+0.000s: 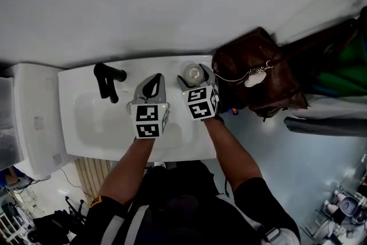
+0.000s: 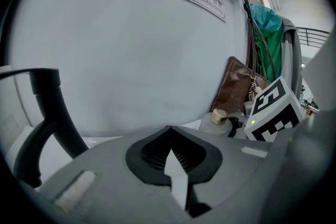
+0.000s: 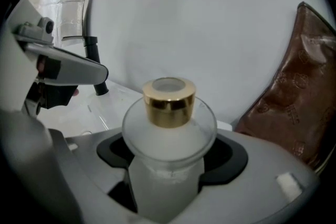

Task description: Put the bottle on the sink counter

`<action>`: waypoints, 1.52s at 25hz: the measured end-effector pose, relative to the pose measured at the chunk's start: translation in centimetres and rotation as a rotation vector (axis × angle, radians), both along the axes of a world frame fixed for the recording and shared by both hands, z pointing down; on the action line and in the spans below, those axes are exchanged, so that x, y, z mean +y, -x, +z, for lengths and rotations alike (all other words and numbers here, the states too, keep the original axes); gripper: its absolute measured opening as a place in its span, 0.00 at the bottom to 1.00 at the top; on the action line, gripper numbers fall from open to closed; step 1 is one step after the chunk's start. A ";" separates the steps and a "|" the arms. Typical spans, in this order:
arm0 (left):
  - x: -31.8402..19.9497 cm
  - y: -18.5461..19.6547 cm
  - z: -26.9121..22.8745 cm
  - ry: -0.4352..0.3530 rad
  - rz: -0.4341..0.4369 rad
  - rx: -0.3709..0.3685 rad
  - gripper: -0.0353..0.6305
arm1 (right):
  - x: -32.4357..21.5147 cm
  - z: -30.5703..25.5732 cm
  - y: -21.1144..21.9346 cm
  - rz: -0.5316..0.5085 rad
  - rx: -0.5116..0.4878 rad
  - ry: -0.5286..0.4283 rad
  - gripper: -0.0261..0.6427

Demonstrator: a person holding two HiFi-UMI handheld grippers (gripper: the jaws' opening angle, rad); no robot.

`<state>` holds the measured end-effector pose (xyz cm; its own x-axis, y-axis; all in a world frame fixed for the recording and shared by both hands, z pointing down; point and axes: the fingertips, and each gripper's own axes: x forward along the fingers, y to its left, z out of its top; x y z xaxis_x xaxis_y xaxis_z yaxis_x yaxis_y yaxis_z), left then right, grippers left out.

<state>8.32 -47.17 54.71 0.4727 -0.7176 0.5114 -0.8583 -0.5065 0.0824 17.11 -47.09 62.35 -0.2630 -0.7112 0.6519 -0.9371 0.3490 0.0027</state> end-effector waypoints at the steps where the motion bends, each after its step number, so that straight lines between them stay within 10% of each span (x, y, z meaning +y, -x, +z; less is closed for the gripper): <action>1: 0.1 0.0 -0.1 -0.002 0.002 0.001 0.06 | 0.2 -0.1 0.0 0.003 -0.003 0.001 0.57; 19: 4.6 1.4 -3.3 -0.056 0.051 0.038 0.06 | 6.6 -5.9 -0.2 0.149 -0.031 -0.097 0.51; 38: 16.1 6.4 -8.6 -0.132 0.172 0.103 0.06 | 20.0 -15.3 5.2 0.328 -0.079 -0.273 0.04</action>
